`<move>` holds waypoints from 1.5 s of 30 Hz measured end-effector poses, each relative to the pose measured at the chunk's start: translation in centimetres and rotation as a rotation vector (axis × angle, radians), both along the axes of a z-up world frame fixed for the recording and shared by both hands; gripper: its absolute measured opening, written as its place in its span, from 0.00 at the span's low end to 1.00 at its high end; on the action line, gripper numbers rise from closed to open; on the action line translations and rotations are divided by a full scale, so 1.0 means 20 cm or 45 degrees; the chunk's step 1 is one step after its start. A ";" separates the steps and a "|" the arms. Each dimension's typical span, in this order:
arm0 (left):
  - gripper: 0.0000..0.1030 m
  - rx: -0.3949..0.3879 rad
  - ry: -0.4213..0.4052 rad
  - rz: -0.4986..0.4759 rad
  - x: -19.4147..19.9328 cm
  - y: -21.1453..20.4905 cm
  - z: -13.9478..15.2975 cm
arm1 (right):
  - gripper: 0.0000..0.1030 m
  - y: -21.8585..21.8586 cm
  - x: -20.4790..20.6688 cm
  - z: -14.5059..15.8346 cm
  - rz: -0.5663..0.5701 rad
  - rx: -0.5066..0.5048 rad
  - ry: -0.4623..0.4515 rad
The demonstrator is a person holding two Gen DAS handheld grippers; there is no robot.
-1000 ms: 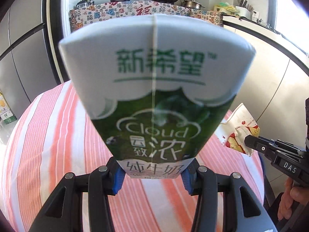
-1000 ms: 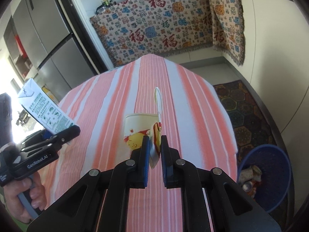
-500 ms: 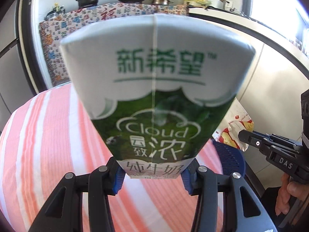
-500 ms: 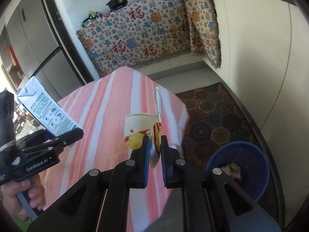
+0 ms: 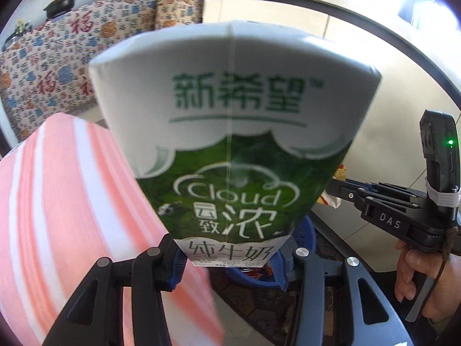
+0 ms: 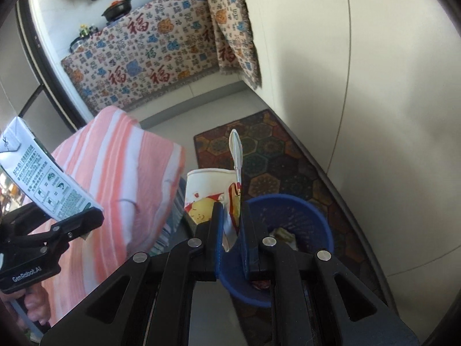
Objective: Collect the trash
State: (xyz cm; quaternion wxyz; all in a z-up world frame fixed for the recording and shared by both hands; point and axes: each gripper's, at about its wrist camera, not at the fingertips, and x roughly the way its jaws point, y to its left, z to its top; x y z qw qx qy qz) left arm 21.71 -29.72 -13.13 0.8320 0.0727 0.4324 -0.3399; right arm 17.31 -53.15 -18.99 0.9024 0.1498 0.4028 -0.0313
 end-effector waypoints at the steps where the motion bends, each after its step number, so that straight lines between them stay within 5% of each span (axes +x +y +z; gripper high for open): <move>1: 0.47 -0.002 0.015 -0.012 0.02 -0.04 -0.02 | 0.10 -0.04 -0.01 -0.02 -0.015 0.005 0.011; 12: 0.47 0.044 0.115 -0.117 0.10 -0.44 -0.28 | 0.10 -0.32 -0.04 -0.26 -0.108 0.062 0.118; 24: 0.48 0.146 0.198 -0.178 0.02 -0.63 -0.52 | 0.10 -0.43 -0.02 -0.42 -0.119 0.114 0.203; 27: 0.49 0.153 0.212 -0.206 0.04 -0.68 -0.56 | 0.19 -0.44 0.00 -0.45 -0.119 0.142 0.193; 29: 0.59 0.188 0.223 -0.228 0.07 -0.73 -0.59 | 0.43 -0.46 0.00 -0.46 -0.135 0.164 0.188; 30: 0.62 0.201 0.216 -0.233 0.07 -0.75 -0.61 | 0.46 -0.46 0.00 -0.46 -0.149 0.167 0.186; 37: 0.63 0.192 0.222 -0.218 0.11 -0.78 -0.67 | 0.47 -0.51 -0.04 -0.41 -0.209 0.163 0.135; 45: 0.63 0.201 0.072 -0.141 -0.04 -0.67 -0.44 | 0.68 -0.47 -0.11 -0.27 -0.252 0.143 0.061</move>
